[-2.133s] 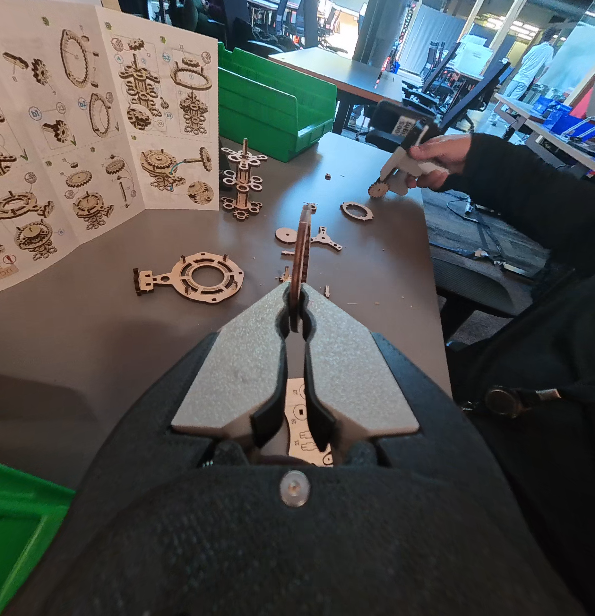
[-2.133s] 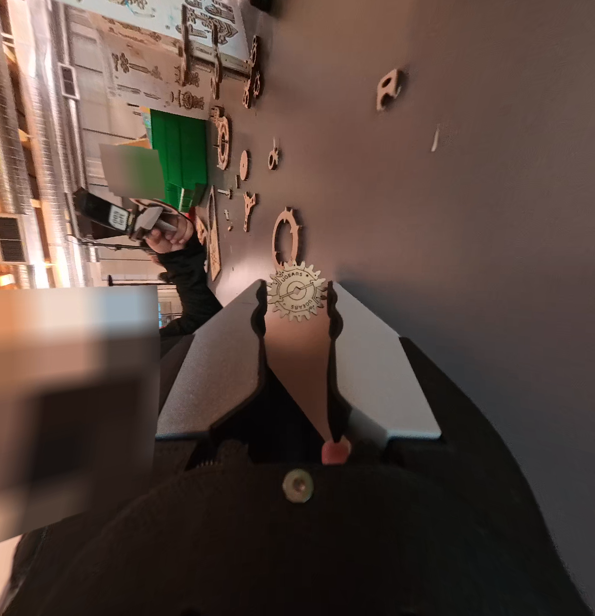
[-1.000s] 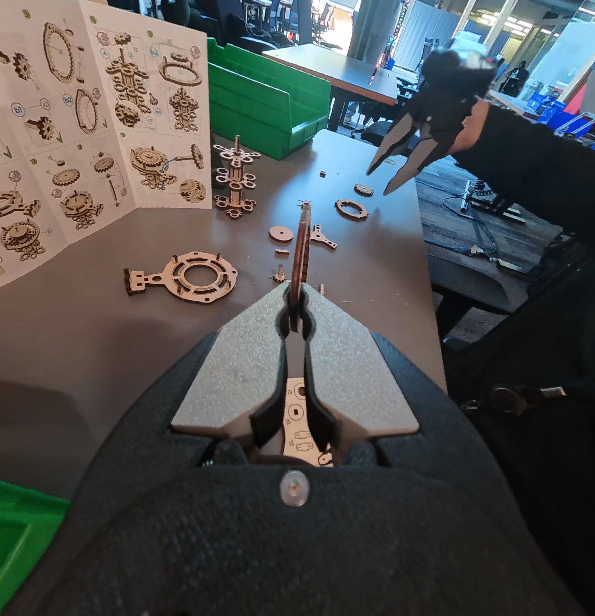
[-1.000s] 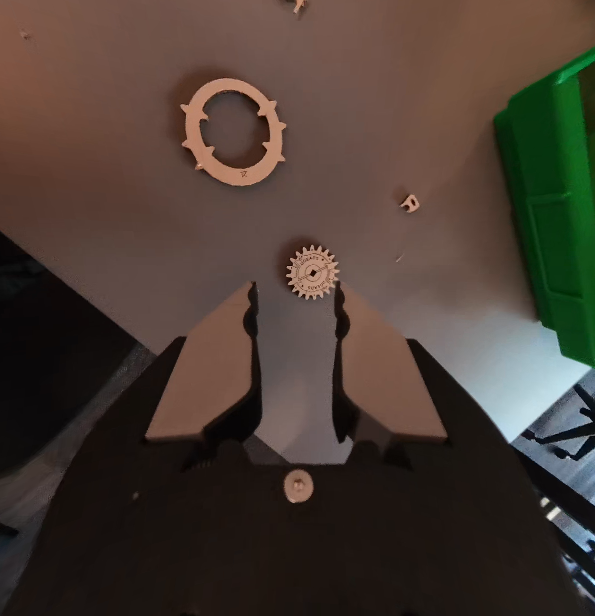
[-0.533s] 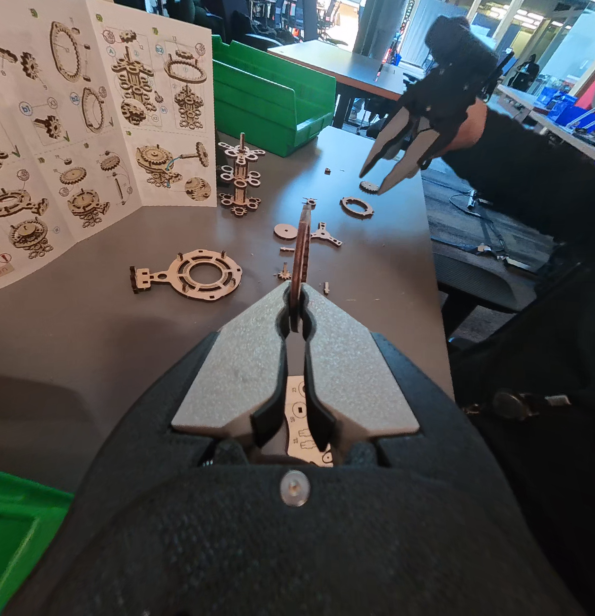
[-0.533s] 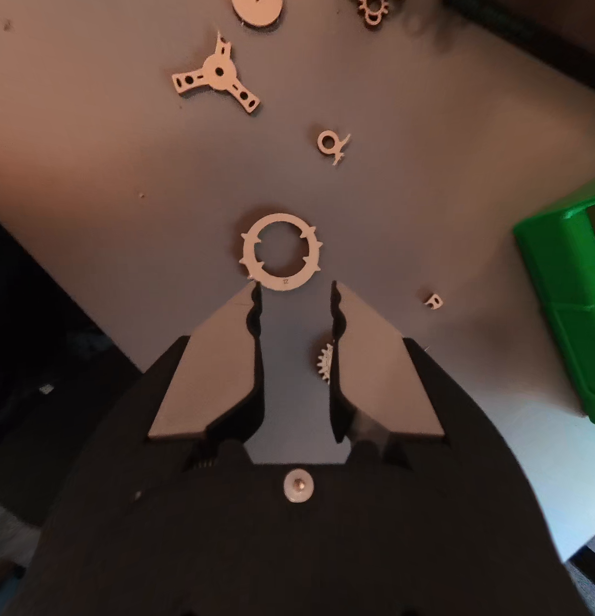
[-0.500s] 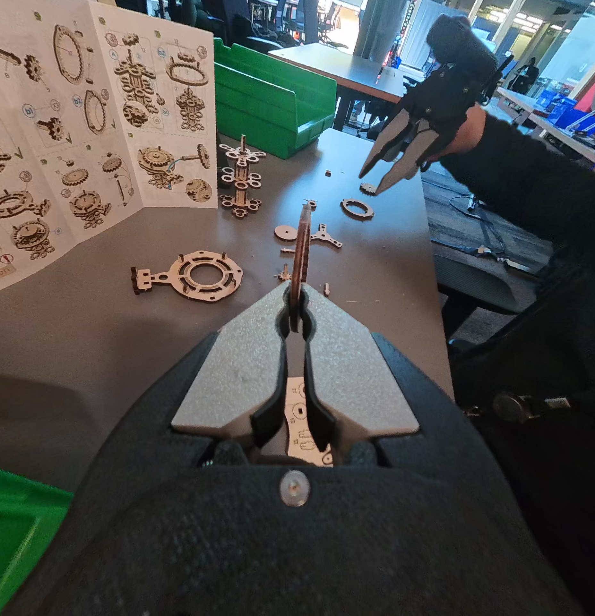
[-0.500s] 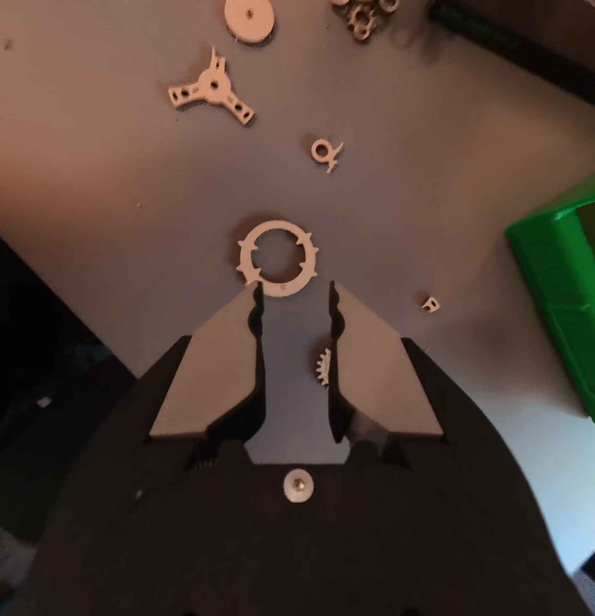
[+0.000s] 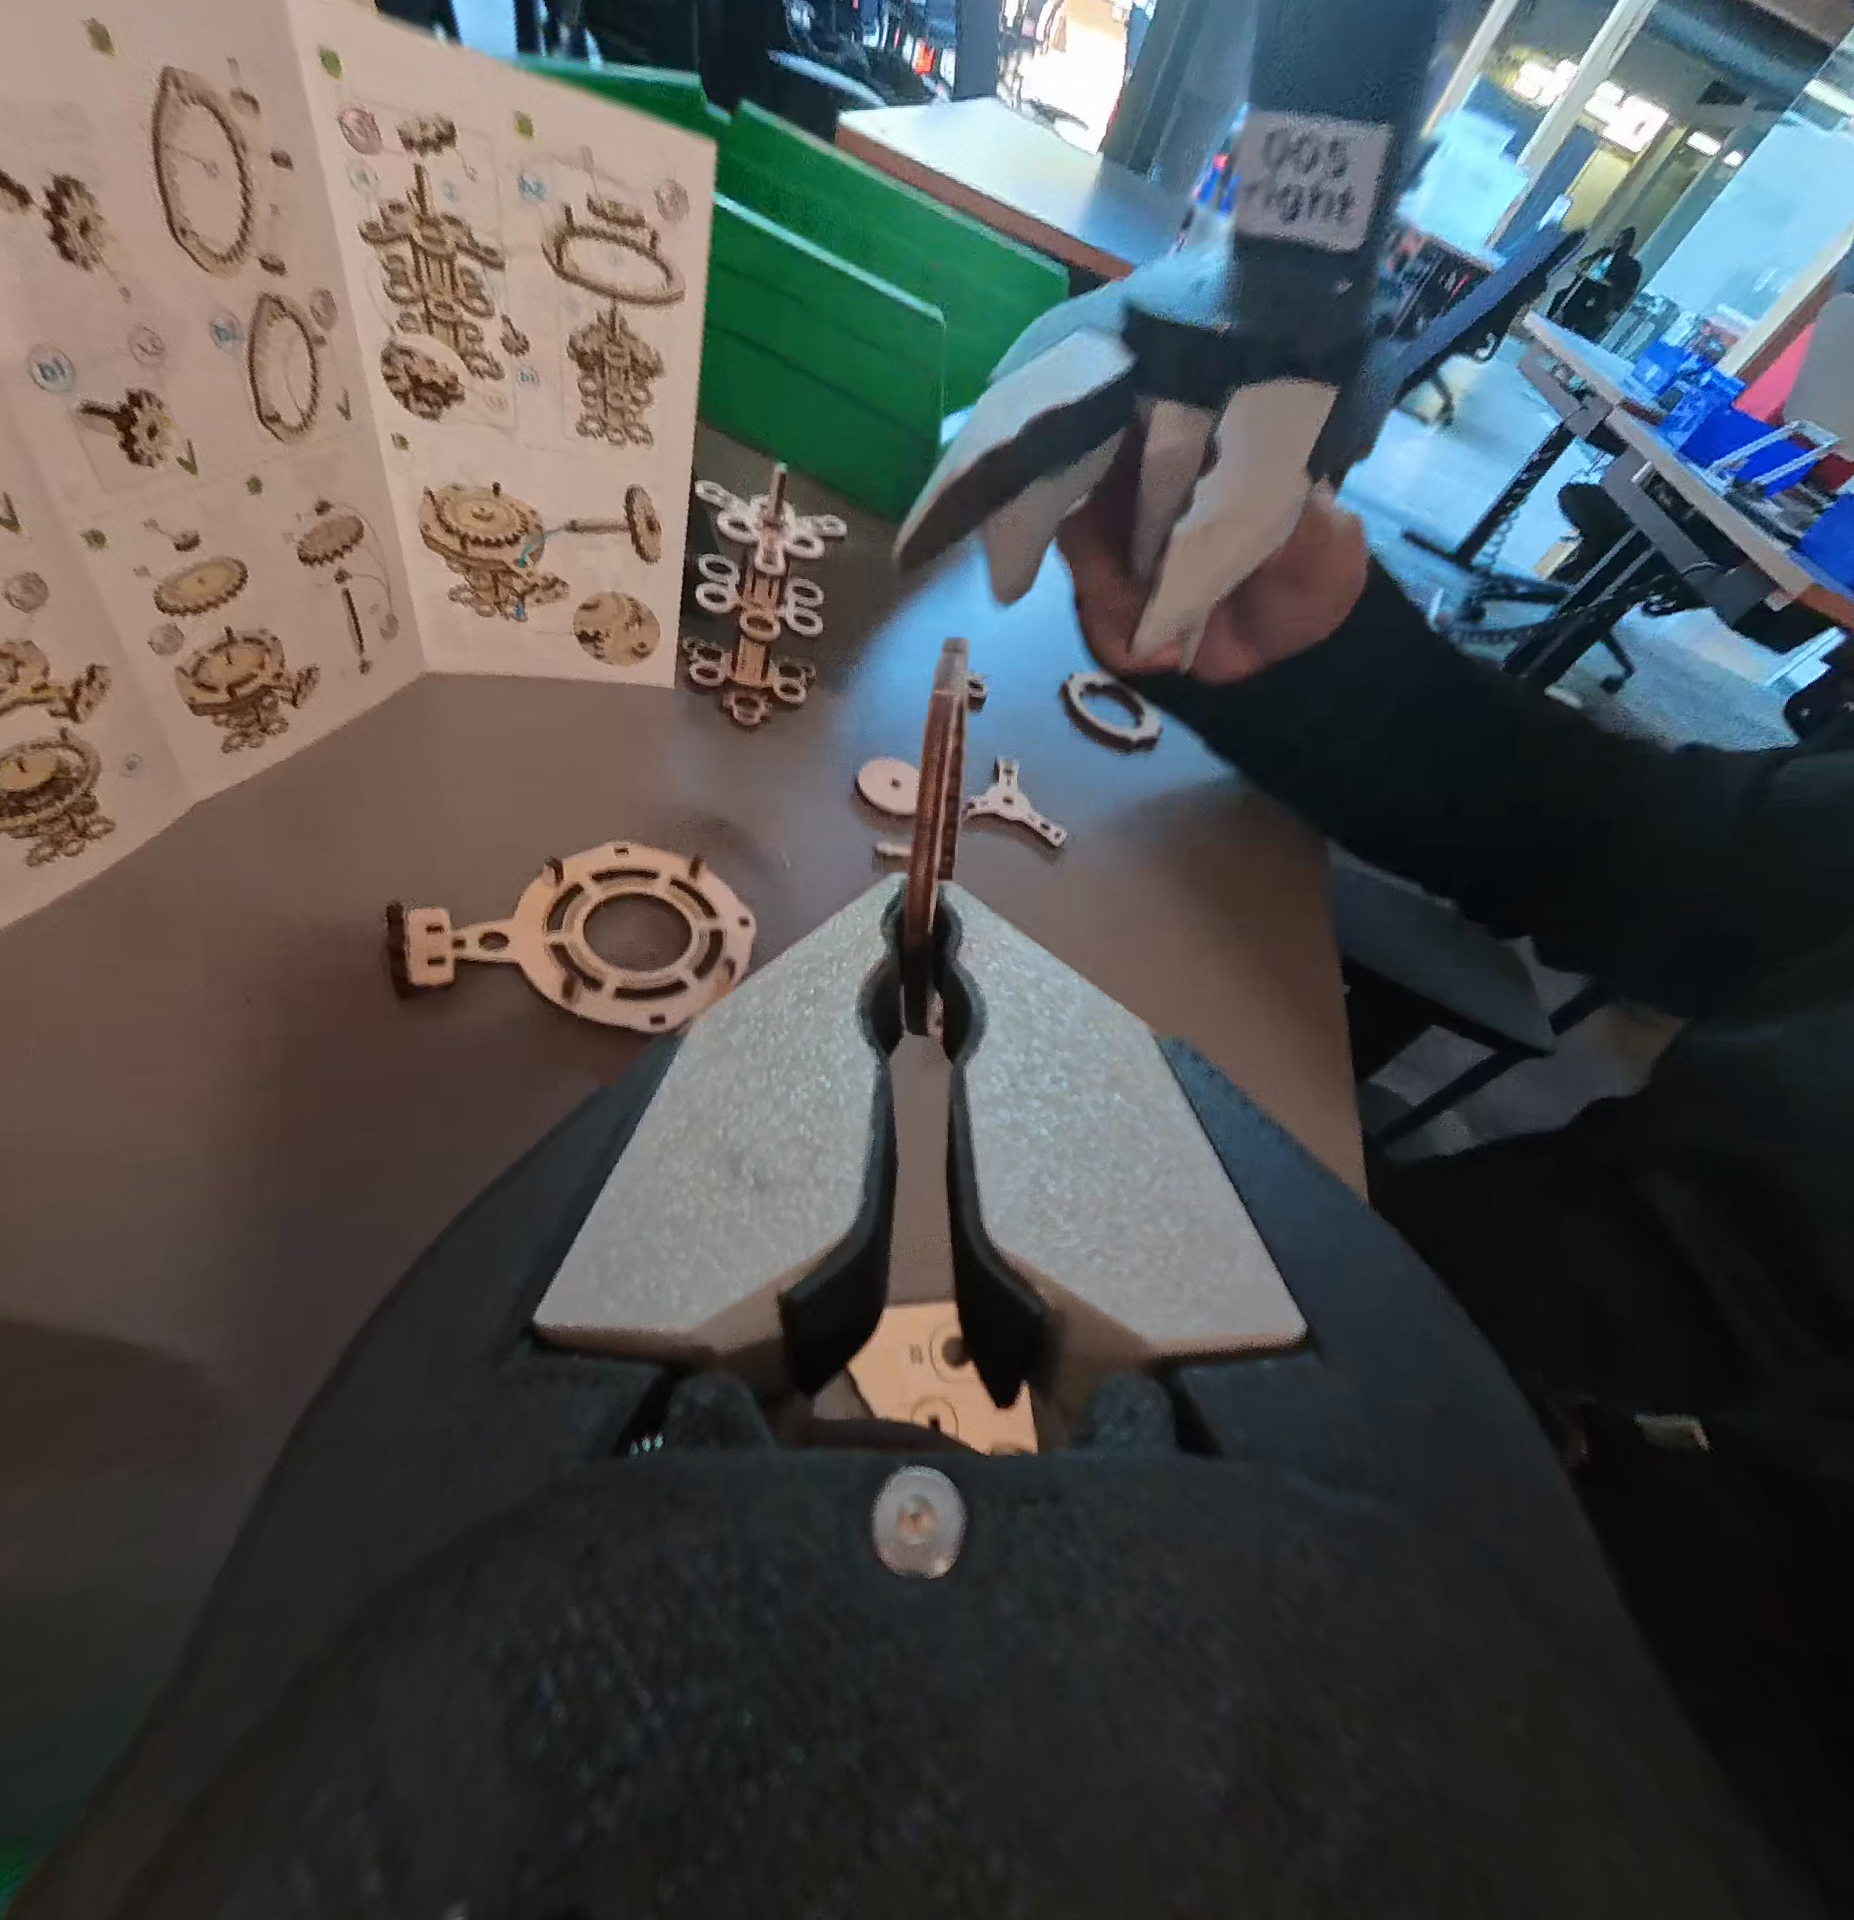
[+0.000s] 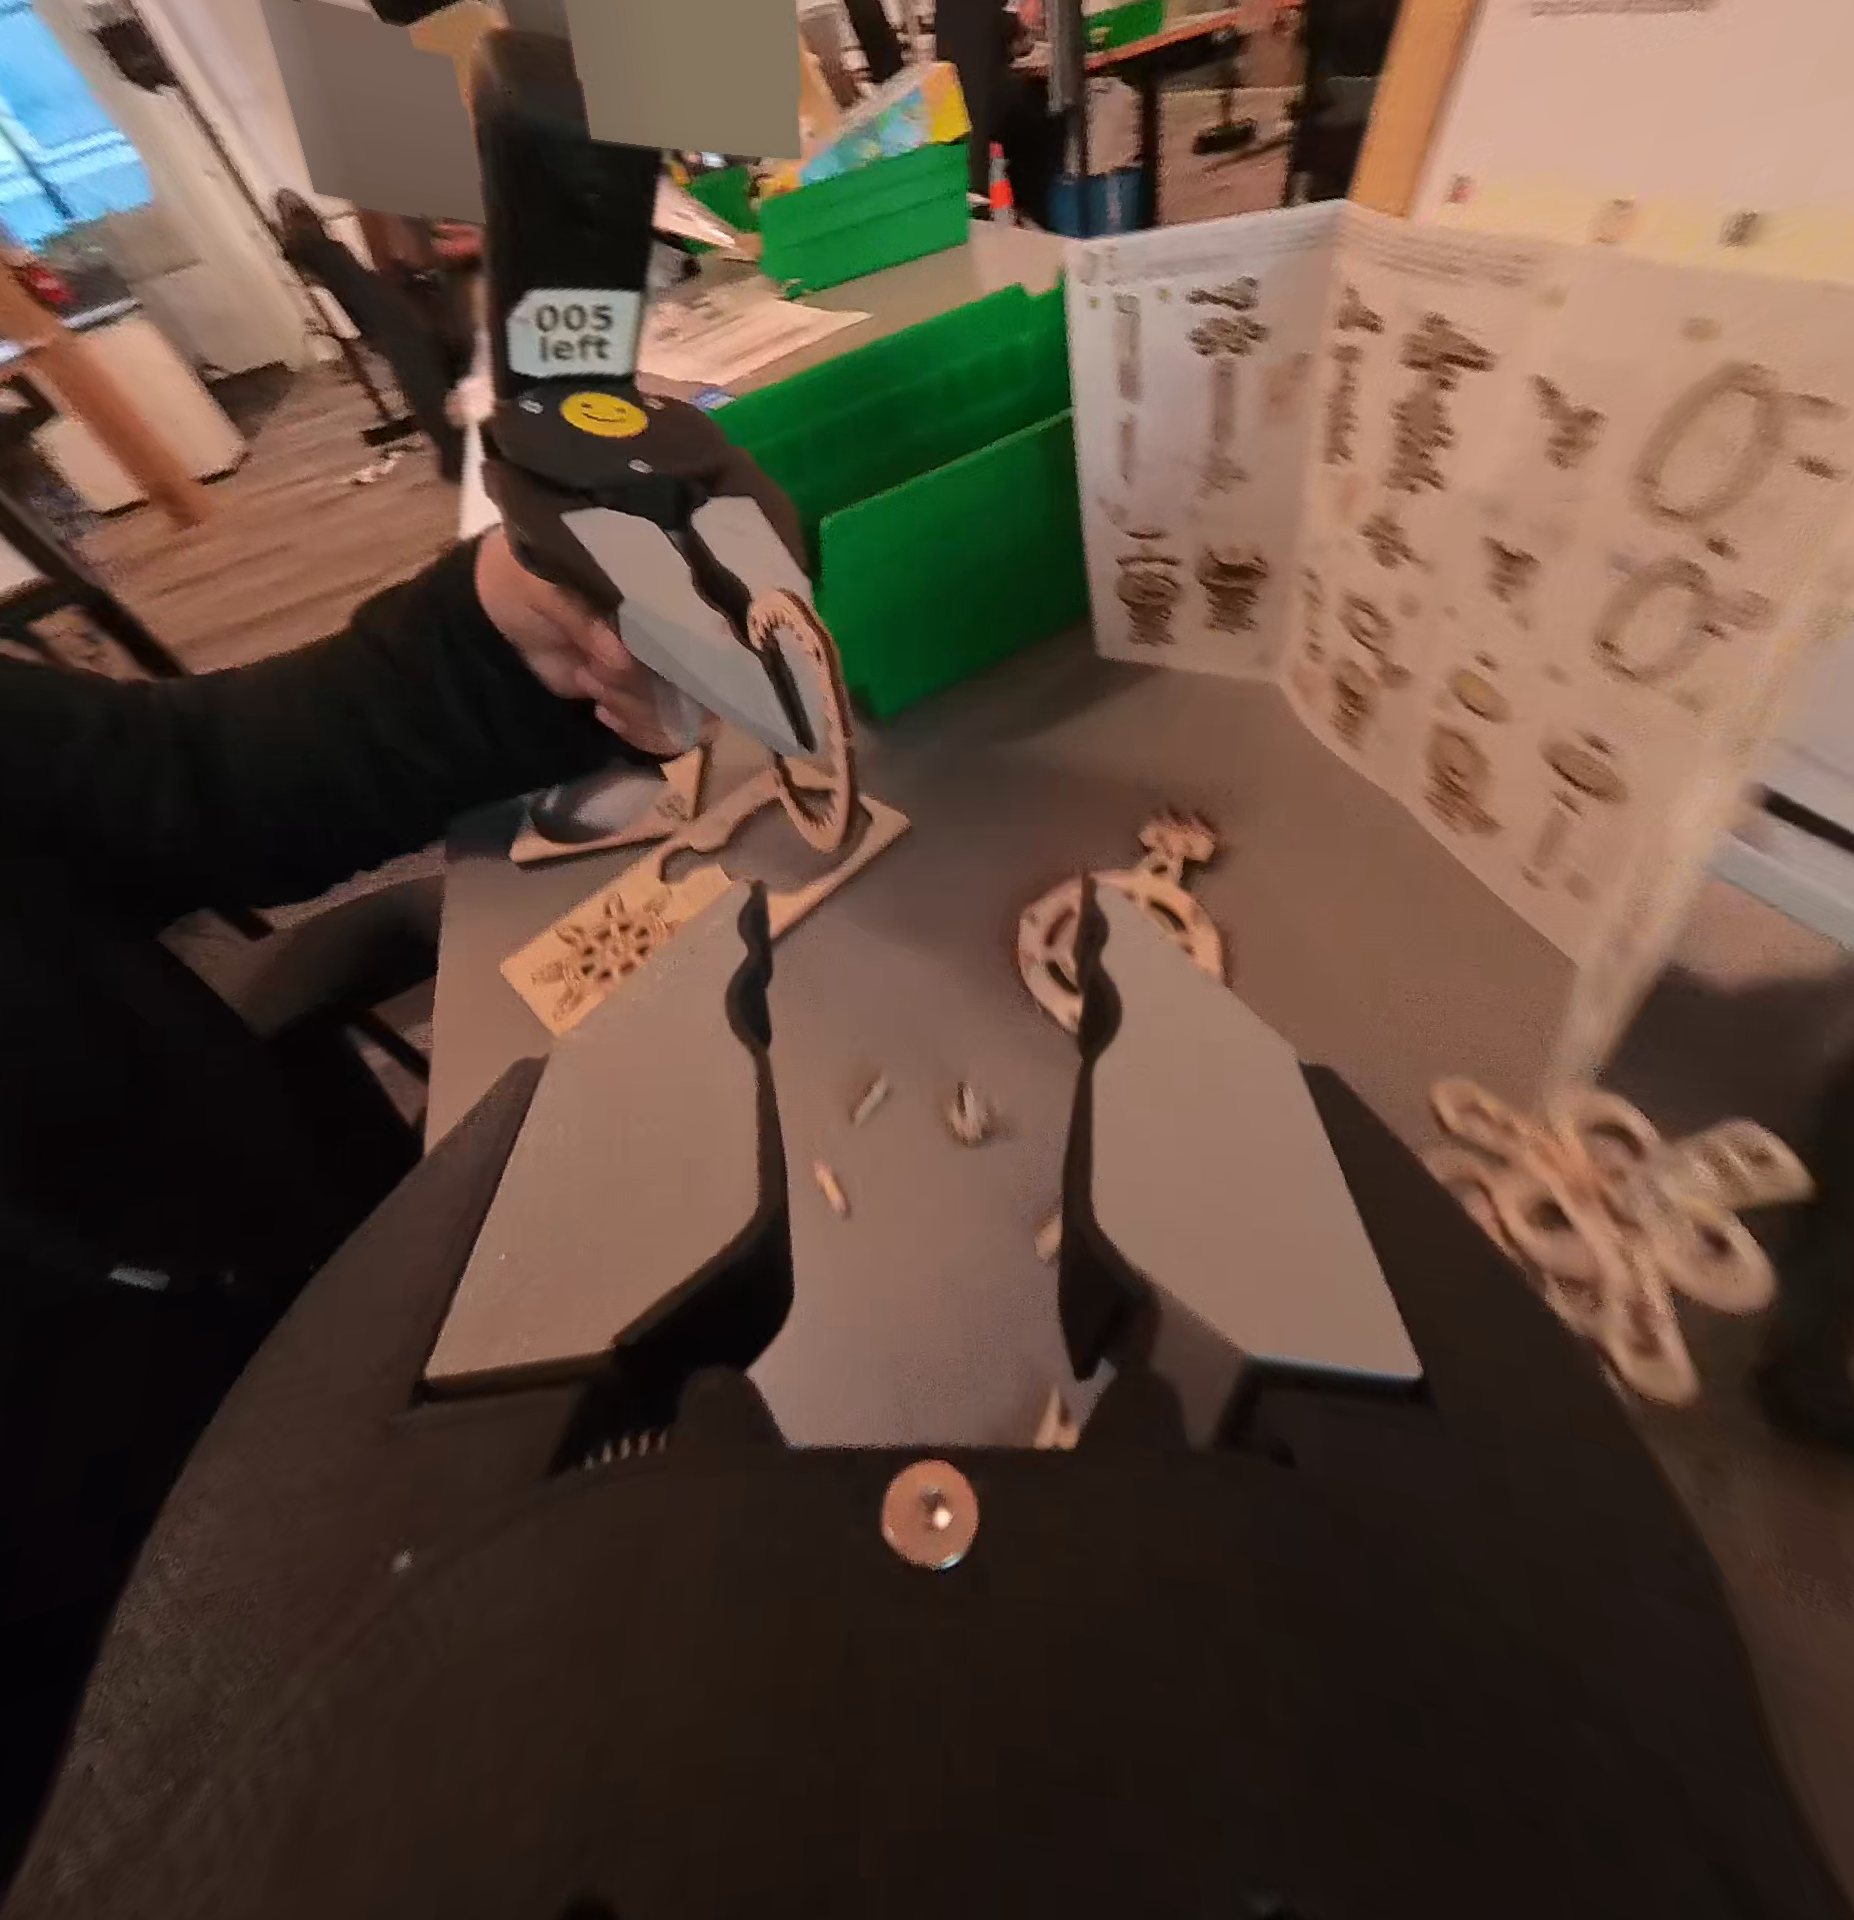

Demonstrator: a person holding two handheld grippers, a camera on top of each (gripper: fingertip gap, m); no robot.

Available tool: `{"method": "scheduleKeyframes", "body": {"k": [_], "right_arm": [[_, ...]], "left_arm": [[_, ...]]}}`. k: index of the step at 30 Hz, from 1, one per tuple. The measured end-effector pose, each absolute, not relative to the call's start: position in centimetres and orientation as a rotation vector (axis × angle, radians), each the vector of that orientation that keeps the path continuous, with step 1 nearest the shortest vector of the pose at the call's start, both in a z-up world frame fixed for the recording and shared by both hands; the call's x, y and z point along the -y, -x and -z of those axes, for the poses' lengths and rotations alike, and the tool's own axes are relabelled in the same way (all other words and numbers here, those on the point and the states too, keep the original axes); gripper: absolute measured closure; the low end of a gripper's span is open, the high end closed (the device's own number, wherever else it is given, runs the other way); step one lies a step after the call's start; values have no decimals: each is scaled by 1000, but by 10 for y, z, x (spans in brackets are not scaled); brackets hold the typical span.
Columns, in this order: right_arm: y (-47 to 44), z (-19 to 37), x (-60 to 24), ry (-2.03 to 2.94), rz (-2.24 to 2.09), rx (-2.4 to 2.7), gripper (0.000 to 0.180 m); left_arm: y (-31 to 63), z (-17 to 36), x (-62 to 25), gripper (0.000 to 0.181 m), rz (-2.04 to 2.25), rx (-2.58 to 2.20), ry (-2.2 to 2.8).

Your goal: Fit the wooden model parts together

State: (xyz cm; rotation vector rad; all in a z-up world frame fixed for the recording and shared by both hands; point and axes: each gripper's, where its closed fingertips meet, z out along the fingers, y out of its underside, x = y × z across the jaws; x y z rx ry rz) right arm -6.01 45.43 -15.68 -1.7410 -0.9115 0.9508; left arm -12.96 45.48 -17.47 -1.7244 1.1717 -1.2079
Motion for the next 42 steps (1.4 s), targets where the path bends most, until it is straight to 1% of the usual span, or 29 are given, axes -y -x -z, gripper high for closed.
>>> {"method": "scheduleKeyframes", "body": {"k": [4, 9, 10, 12, 13, 16, 21, 25, 34, 42], "right_arm": [[98, 154, -472, 1703, -1011, 985, 124], [106, 175, -479, 1738, -1049, 1000, 135], [108, 177, -473, 1734, -1105, 1004, 146], [112, 175, -459, 1692, -1222, 1038, 177], [113, 174, -457, 1685, -1244, 1034, 180], [111, 174, -457, 1687, -1256, 1019, 180], [104, 173, -461, 1686, -1271, 974, 180], [101, 176, -464, 1701, -1273, 951, 180], [91, 176, -473, 1728, -1340, 852, 180], [84, 172, -476, 1738, -1359, 815, 180]], "left_arm": [[119, 167, -463, 181, 1242, -1138, 1696], [115, 182, -460, 181, 1354, -1114, 1729], [114, 184, -457, 181, 1352, -1133, 1716], [114, 191, -457, 181, 1320, -1144, 1741], [113, 193, -456, 181, 1314, -1150, 1745], [112, 193, -456, 181, 1283, -1146, 1733], [115, 202, -462, 164, 1206, -1141, 1768], [118, 203, -464, 160, 1176, -1143, 1774], [129, 186, -478, 159, 1179, -1042, 1732], [132, 188, -483, 160, 1138, -1024, 1742]]}}
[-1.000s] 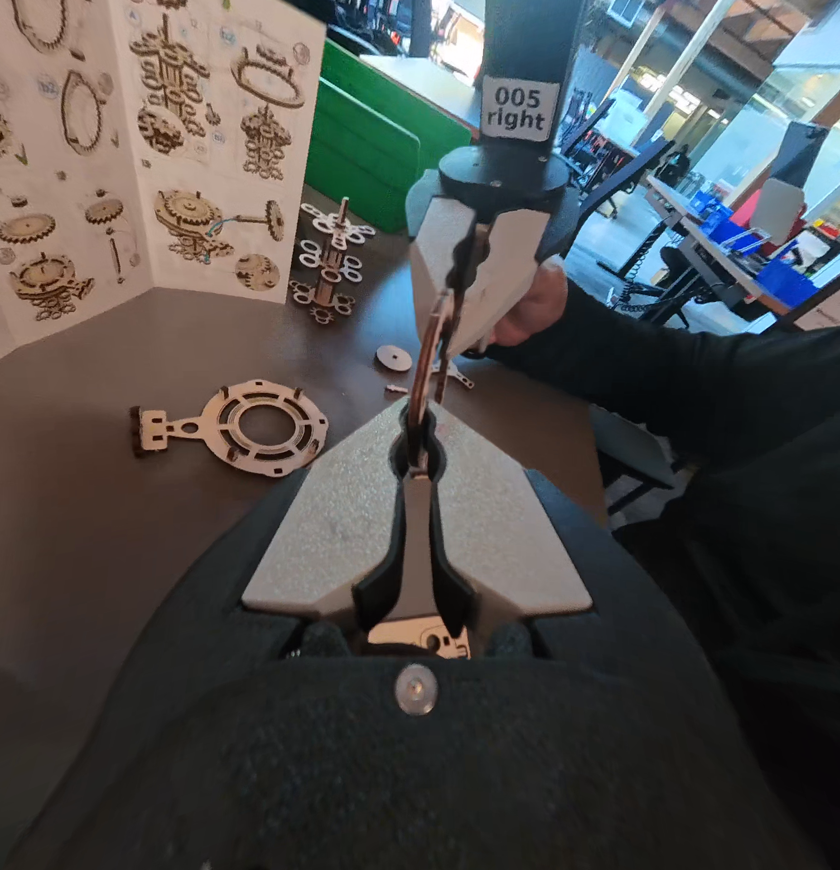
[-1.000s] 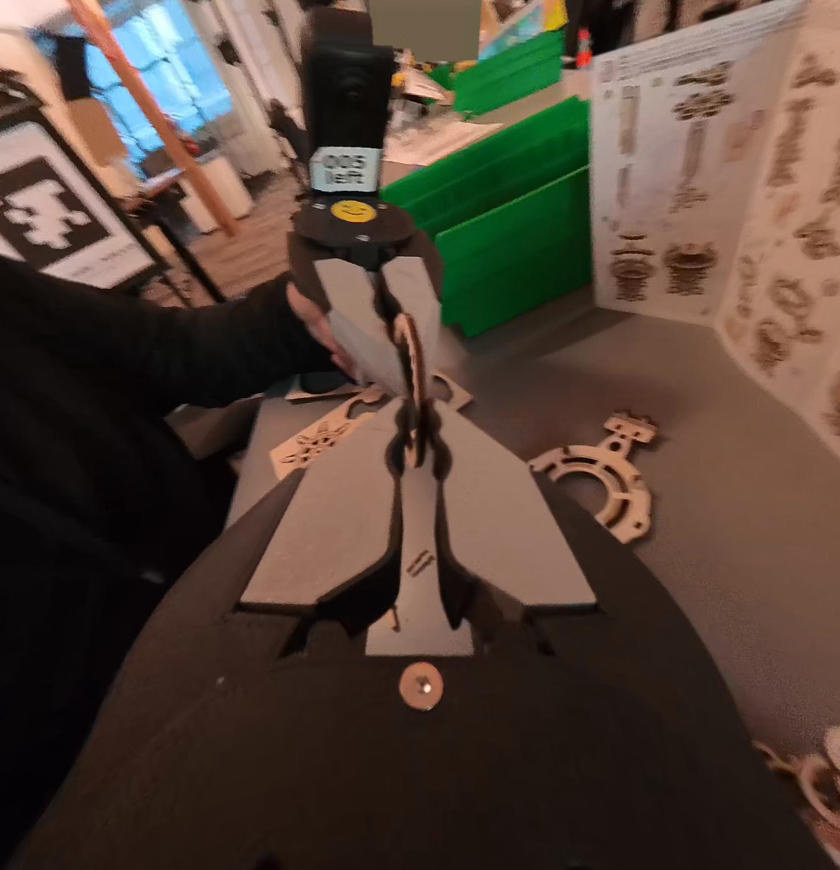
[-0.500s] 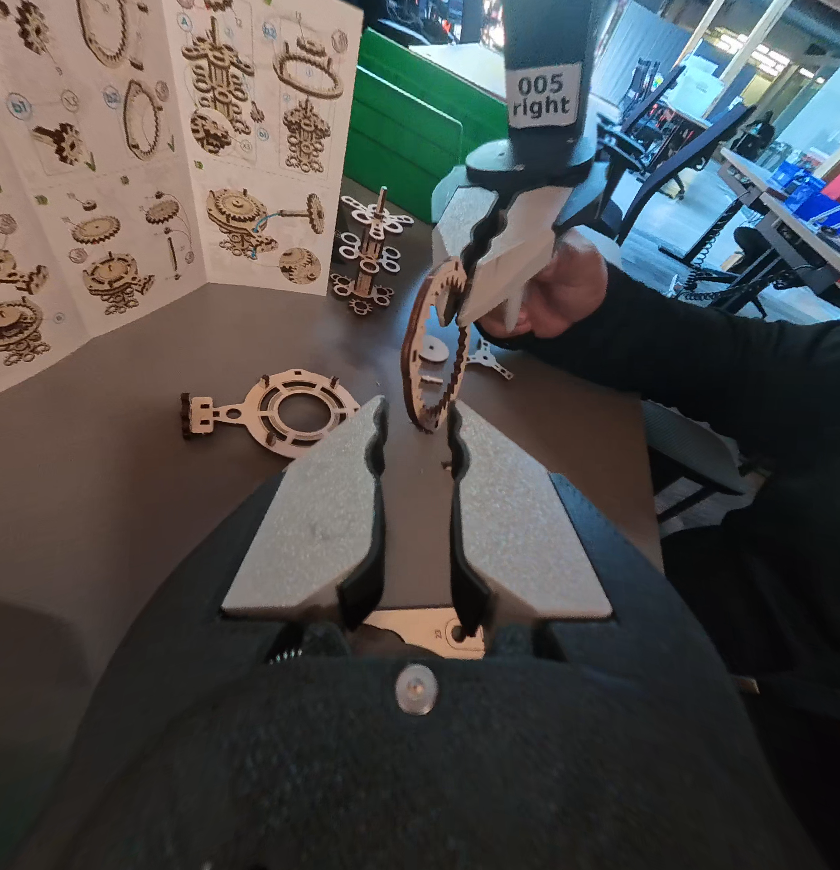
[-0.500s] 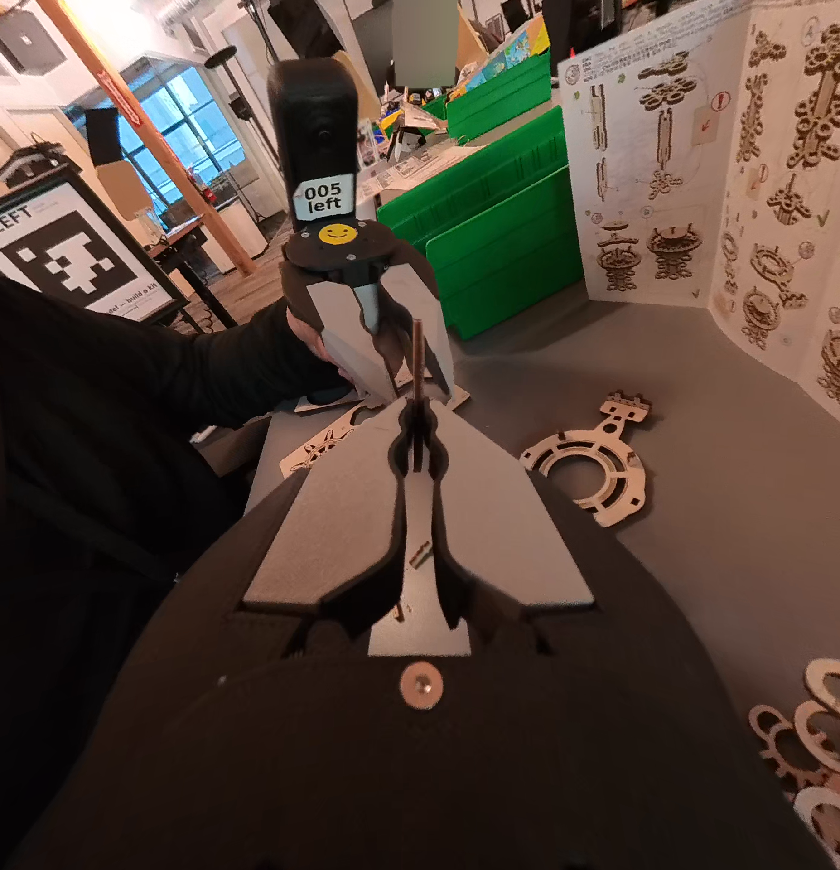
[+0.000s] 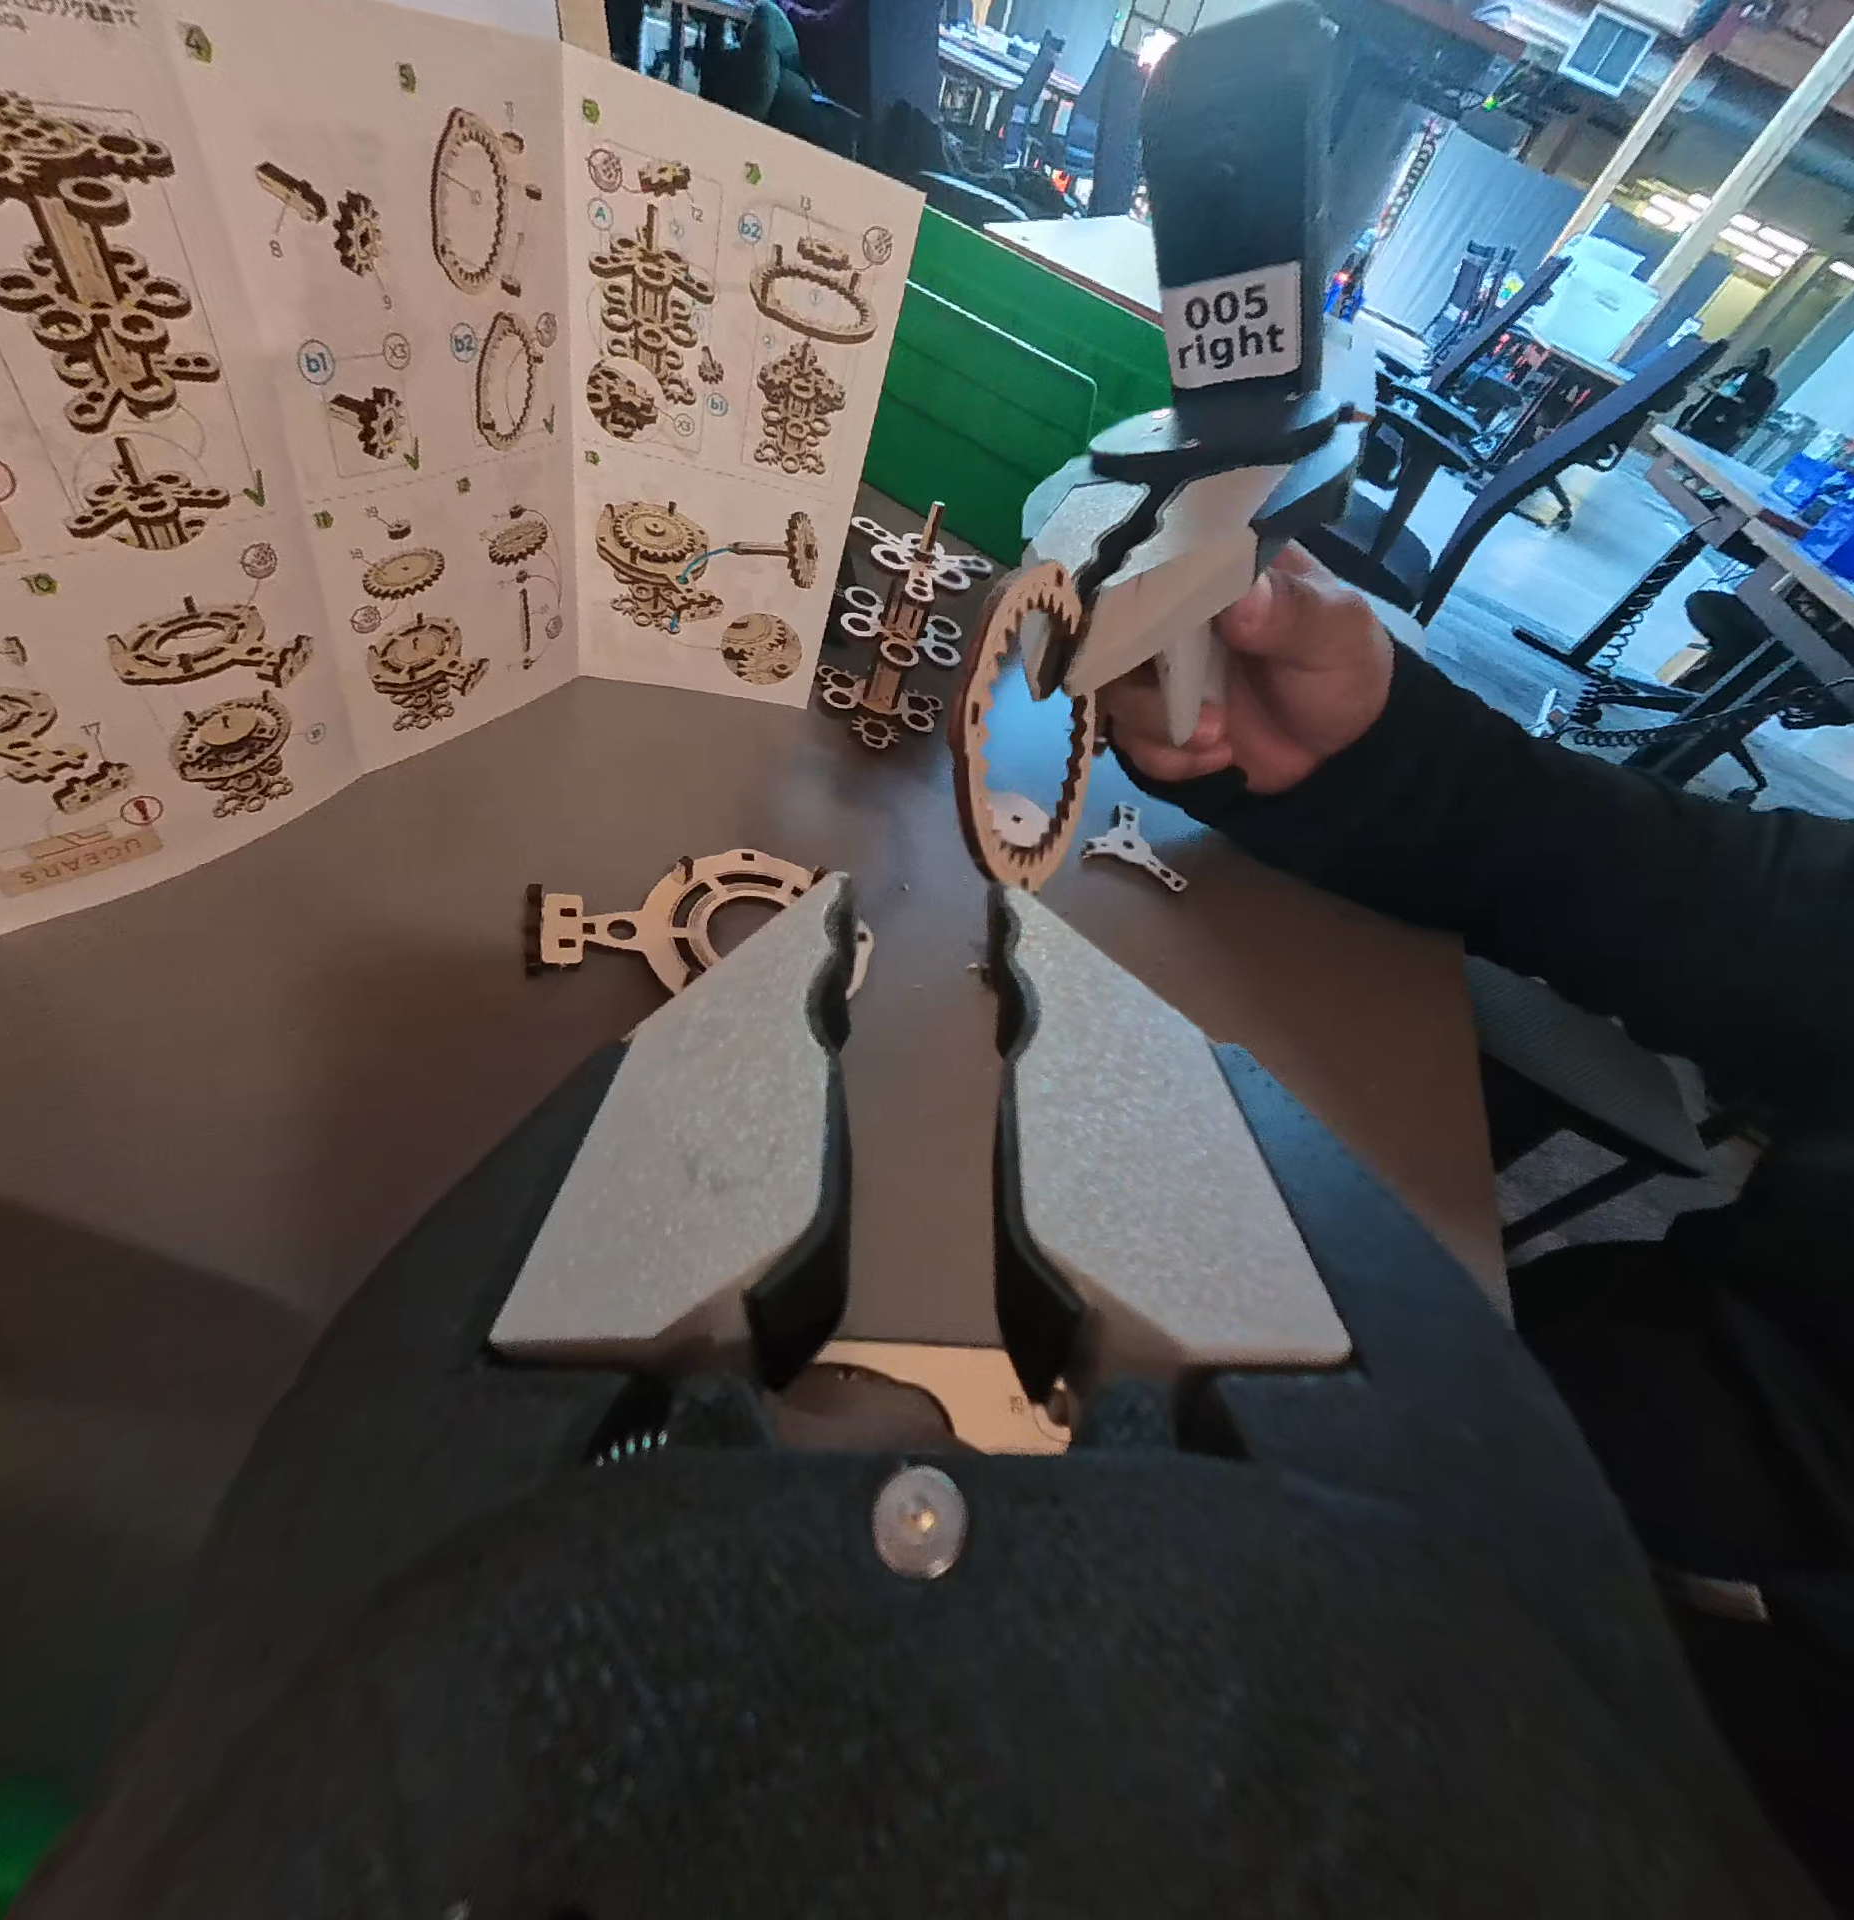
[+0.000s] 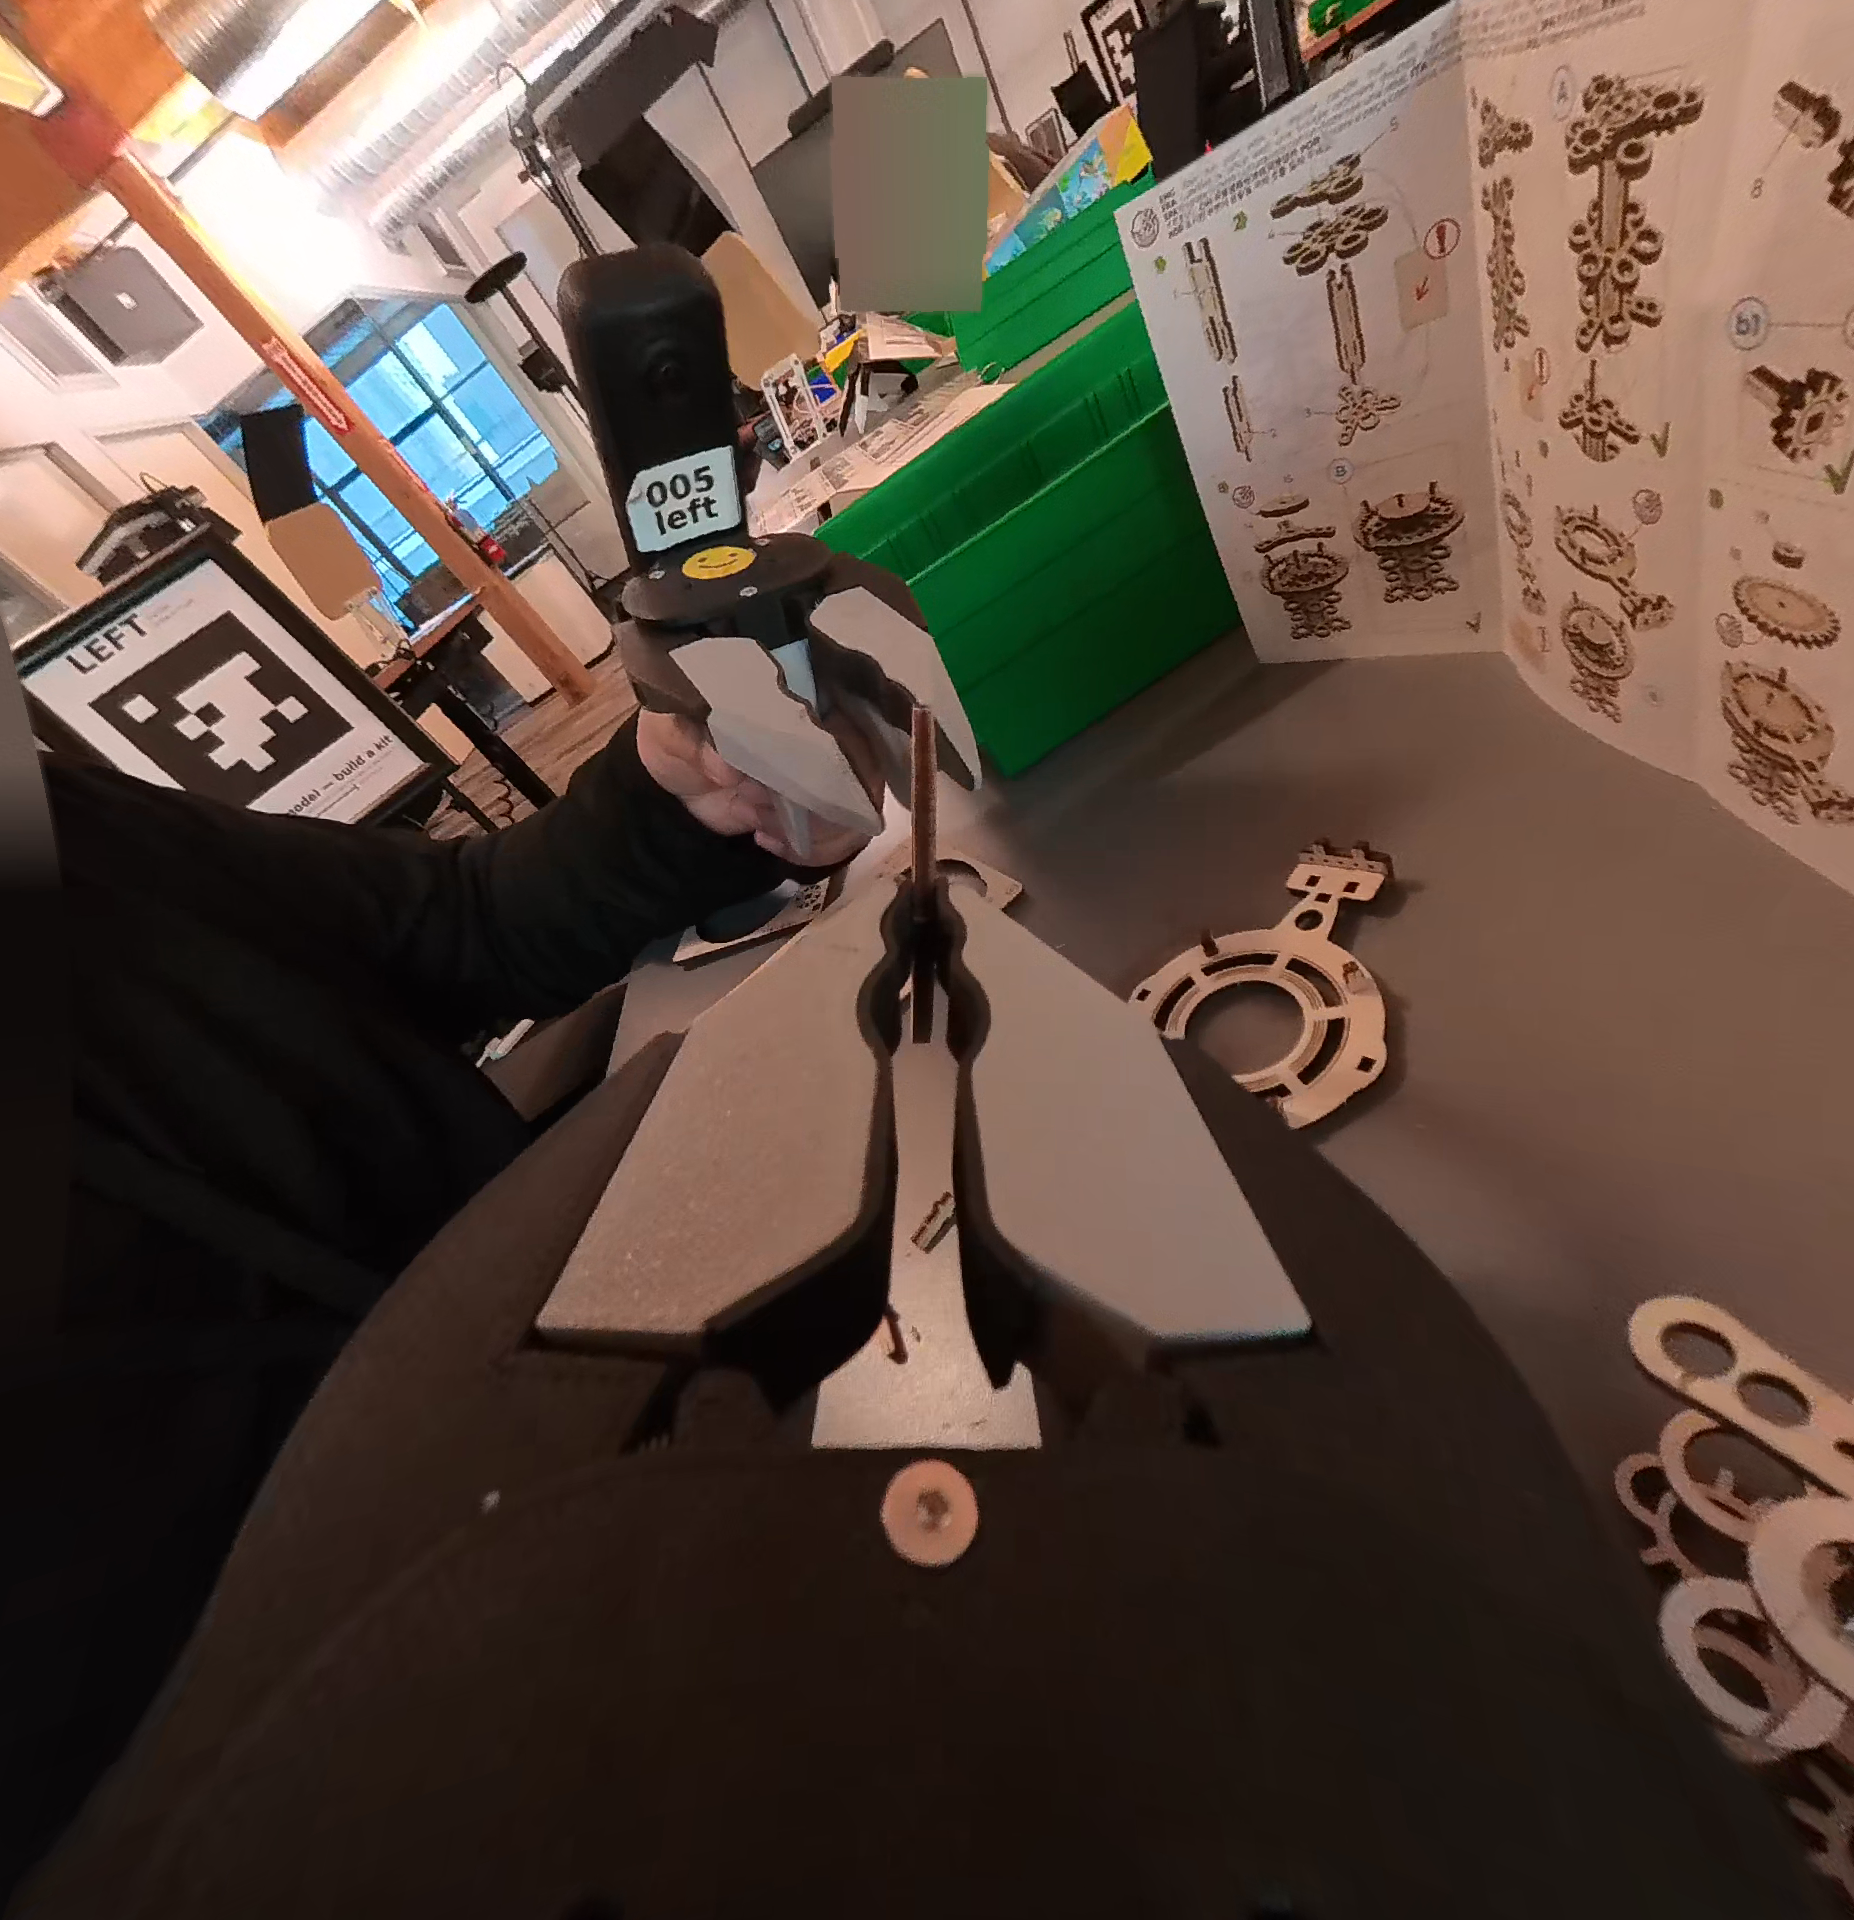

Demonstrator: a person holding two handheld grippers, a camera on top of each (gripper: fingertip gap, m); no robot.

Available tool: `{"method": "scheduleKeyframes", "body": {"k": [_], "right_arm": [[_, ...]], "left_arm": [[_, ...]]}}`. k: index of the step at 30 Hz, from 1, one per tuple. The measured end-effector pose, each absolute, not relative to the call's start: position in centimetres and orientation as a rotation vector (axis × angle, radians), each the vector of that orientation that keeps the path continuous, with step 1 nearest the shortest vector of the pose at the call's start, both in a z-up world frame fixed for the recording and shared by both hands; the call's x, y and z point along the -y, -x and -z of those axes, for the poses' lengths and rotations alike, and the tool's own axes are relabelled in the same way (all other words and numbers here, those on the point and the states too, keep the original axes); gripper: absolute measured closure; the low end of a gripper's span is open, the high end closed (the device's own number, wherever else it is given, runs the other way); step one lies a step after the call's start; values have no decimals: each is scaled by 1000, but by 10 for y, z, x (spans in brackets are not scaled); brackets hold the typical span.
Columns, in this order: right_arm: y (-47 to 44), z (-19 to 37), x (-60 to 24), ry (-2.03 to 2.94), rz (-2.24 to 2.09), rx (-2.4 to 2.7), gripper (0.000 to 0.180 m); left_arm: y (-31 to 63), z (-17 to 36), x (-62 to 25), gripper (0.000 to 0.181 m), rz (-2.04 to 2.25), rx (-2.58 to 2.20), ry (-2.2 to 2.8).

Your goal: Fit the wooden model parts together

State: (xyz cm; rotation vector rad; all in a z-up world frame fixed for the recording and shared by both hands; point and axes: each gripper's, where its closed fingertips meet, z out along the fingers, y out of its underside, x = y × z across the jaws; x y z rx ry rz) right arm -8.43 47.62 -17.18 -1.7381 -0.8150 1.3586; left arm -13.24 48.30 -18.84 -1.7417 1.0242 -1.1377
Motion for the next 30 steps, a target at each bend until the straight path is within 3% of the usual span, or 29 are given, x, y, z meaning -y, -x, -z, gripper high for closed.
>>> {"method": "scheduleKeyframes", "body": {"k": [25, 30], "right_arm": [[95, 204, -454, 1943, -1408, 964, 180], [100, 212, -446, 1974, -1422, 1015, 180]], "left_arm": [[121, 206, -455, 159, 1175, -1222, 1760], [121, 213, -447, 177, 1171, -1291, 1761]]}}
